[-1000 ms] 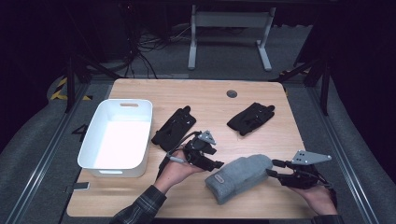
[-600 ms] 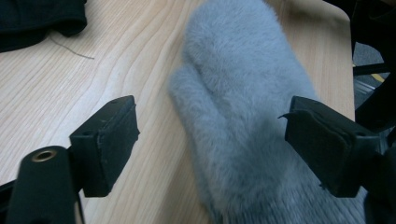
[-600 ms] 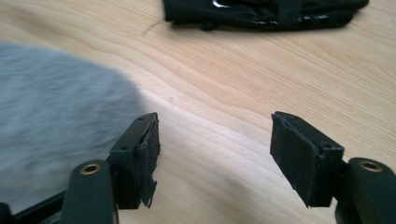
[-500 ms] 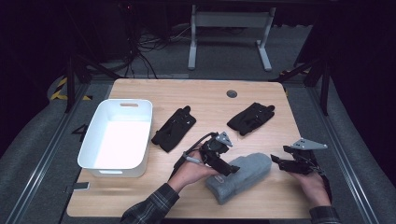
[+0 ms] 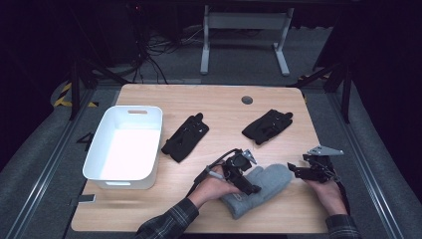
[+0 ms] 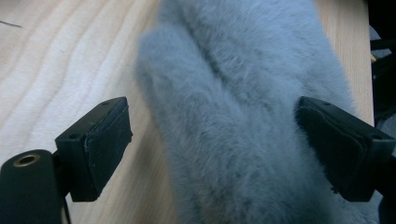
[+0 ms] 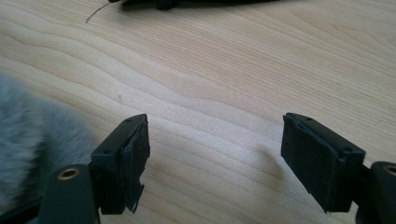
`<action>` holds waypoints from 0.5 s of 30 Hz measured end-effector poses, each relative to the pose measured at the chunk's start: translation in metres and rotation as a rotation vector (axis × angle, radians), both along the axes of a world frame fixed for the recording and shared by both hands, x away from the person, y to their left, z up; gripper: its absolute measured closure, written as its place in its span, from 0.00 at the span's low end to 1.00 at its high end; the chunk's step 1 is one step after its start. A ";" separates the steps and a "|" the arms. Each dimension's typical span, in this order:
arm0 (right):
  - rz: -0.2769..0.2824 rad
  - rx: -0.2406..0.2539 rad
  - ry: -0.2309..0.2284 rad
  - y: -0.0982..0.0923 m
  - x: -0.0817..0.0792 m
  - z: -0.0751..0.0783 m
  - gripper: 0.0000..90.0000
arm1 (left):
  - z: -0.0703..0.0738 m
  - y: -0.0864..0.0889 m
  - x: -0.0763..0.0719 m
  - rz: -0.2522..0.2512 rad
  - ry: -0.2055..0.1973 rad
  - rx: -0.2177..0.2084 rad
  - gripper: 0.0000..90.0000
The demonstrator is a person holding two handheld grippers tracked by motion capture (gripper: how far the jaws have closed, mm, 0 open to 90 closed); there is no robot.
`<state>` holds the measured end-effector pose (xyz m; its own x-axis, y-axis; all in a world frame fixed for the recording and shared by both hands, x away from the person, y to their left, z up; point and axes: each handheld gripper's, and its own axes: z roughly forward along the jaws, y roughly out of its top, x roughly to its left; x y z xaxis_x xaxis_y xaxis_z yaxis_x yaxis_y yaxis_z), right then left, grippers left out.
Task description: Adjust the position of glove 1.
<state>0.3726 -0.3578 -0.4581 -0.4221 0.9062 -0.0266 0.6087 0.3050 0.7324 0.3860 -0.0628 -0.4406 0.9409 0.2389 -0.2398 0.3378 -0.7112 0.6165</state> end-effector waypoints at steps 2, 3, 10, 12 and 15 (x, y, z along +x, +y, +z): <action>0.005 -0.005 0.004 0.001 0.000 -0.002 0.27 | -0.006 -0.003 0.000 -0.001 0.031 0.005 0.14; 0.005 -0.005 0.004 0.001 0.000 -0.002 0.27 | -0.006 -0.003 0.000 -0.001 0.031 0.005 0.14; 0.014 -0.007 0.009 0.001 0.001 -0.006 0.26 | -0.012 -0.009 -0.001 -0.035 0.079 0.027 0.18; 0.013 -0.007 0.007 0.001 0.001 -0.006 0.26 | -0.012 -0.010 -0.002 -0.035 0.073 0.033 0.19; 0.011 -0.002 -0.001 0.000 0.001 -0.007 0.22 | -0.010 -0.010 -0.002 -0.052 0.091 0.035 0.27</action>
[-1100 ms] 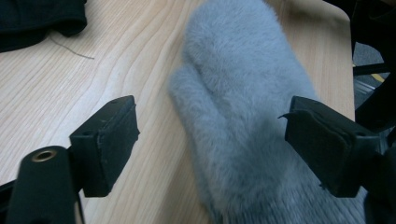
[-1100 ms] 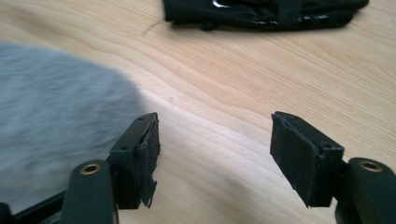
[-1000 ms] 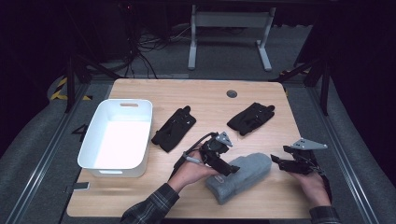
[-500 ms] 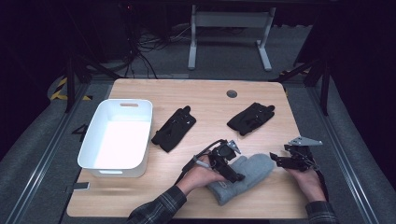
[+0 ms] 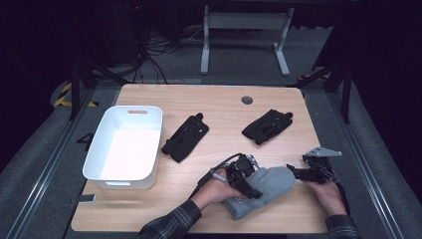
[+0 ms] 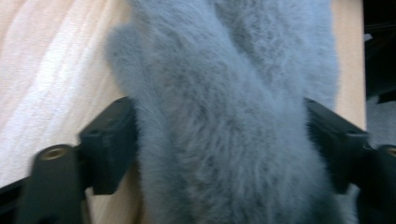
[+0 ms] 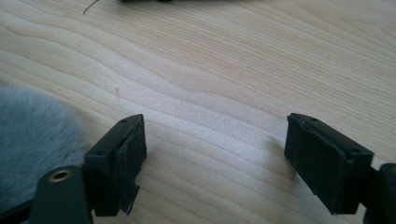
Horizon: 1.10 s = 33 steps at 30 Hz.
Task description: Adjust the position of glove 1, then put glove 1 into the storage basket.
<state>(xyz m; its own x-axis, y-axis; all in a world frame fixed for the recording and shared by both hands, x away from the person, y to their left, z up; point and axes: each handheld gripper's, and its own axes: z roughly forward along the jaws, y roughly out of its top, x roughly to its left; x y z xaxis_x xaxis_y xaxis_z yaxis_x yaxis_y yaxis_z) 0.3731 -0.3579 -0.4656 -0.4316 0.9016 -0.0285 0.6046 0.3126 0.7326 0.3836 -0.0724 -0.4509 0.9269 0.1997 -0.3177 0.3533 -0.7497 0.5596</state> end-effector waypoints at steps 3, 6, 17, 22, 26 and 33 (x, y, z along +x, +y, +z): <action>-0.003 0.005 -0.009 0.000 0.000 -0.002 0.18 | 0.000 0.000 0.000 -0.010 0.021 -0.003 0.36; -0.006 0.005 -0.012 0.000 0.001 -0.002 0.18 | 0.001 -0.001 -0.001 -0.013 0.052 0.009 0.44; -0.008 0.005 -0.012 0.000 0.001 -0.002 0.17 | 0.005 -0.001 -0.002 -0.033 0.067 0.005 0.71; -0.008 0.005 -0.011 0.000 0.001 -0.002 0.17 | 0.011 0.002 -0.004 -0.027 0.063 -0.015 0.75; -0.010 0.005 -0.010 0.000 0.001 -0.002 0.17 | 0.013 0.004 -0.004 -0.026 0.070 -0.024 0.75; -0.011 0.006 -0.010 0.000 0.001 -0.002 0.17 | 0.026 0.013 -0.005 -0.016 0.043 -0.029 0.75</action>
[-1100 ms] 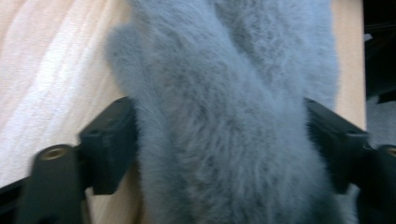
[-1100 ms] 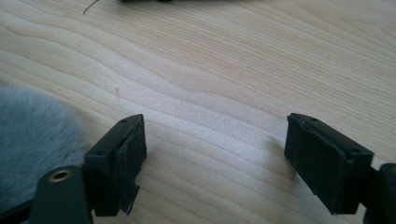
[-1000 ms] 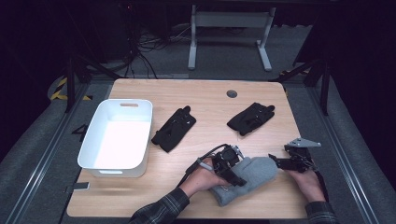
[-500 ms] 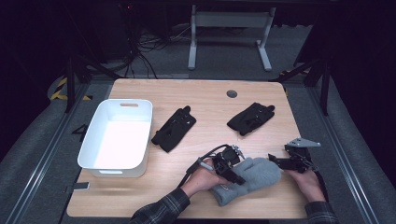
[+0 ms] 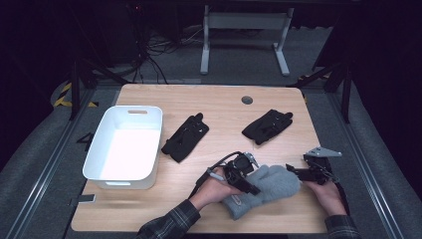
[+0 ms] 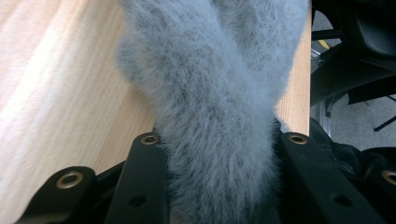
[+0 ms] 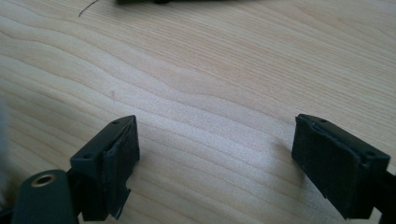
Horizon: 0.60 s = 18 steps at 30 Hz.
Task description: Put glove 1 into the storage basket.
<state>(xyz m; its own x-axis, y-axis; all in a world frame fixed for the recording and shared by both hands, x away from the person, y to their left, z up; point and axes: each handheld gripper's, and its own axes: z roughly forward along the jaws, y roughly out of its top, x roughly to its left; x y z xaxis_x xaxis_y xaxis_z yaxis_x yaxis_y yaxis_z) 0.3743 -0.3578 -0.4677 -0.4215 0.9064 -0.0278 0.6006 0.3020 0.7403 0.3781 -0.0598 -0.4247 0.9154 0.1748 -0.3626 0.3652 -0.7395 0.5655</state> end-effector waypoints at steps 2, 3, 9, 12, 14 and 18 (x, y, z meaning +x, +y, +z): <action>0.000 -0.001 0.000 0.000 0.000 0.000 0.17 | 0.006 0.006 0.002 0.018 -0.005 -0.013 0.75; 0.000 0.000 0.000 0.000 0.000 0.000 0.17 | 0.008 0.008 0.003 0.017 -0.010 -0.012 0.75; 0.000 -0.001 0.000 0.000 0.000 0.000 0.17 | 0.026 0.024 0.008 0.062 -0.046 -0.031 0.75; 0.000 -0.001 0.000 0.000 0.000 0.000 0.17 | 0.033 0.033 0.011 0.087 -0.044 -0.035 0.75; 0.000 -0.001 0.000 0.000 0.000 0.000 0.17 | 0.038 0.039 0.014 0.107 -0.052 -0.044 0.75; 0.000 -0.001 0.000 0.000 0.000 0.000 0.17 | 0.050 0.055 0.017 0.150 -0.064 -0.056 0.75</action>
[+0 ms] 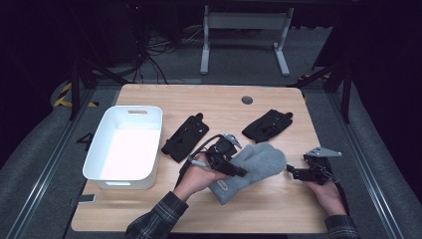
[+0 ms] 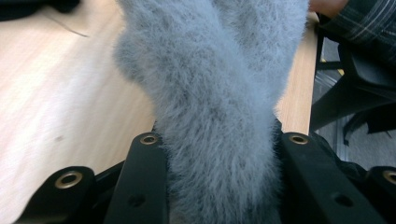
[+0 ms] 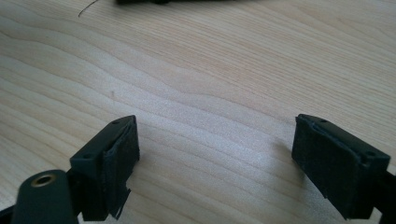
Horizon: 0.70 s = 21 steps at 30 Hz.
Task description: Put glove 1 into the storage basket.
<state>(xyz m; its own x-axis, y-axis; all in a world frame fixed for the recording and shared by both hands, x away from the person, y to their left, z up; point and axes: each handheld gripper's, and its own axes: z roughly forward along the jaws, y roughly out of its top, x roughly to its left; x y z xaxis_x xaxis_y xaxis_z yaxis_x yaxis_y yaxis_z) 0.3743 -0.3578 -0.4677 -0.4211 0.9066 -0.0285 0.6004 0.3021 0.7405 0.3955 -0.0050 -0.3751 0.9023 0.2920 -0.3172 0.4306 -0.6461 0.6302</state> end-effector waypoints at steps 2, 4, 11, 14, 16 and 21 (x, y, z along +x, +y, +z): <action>0.000 0.000 0.000 0.000 0.000 0.000 0.17 | 0.005 0.009 0.003 0.020 -0.004 -0.006 0.75; -0.001 0.000 0.000 0.000 0.000 0.000 0.17 | 0.010 0.018 0.006 0.042 -0.009 -0.007 0.74; -0.001 -0.001 0.000 0.000 0.000 0.000 0.17 | 0.026 0.051 0.014 0.145 -0.022 0.007 0.74; -0.002 -0.001 0.000 0.000 0.000 0.000 0.17 | 0.033 0.067 0.016 0.181 -0.032 0.007 0.74; -0.002 0.000 0.000 0.000 0.000 0.000 0.17 | 0.037 0.078 0.018 0.210 -0.037 0.002 0.74; -0.002 -0.001 0.000 0.000 0.000 0.000 0.17 | 0.052 0.106 0.021 0.261 -0.054 -0.010 0.74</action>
<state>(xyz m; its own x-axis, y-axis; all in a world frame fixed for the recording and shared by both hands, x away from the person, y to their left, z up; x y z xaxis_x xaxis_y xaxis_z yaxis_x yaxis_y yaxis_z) 0.3743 -0.3577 -0.4677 -0.4193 0.9074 -0.0290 0.6010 0.3014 0.7403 0.4162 0.1009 -0.3229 0.8125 0.5141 -0.2750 0.5476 -0.5109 0.6627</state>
